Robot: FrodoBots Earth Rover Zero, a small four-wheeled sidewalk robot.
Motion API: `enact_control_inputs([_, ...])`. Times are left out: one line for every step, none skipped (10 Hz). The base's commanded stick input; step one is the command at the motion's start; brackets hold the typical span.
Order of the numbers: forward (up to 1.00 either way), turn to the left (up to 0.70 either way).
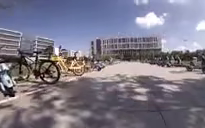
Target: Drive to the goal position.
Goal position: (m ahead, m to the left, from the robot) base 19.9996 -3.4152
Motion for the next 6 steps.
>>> enact_control_inputs([0.70, -0.32])
enact_control_inputs([0.70, -0.32])
enact_control_inputs([0.70, -0.32])
enact_control_inputs([0.70, -0.32])
enact_control_inputs([0.70, -0.32])
enact_control_inputs([0.70, -0.32])
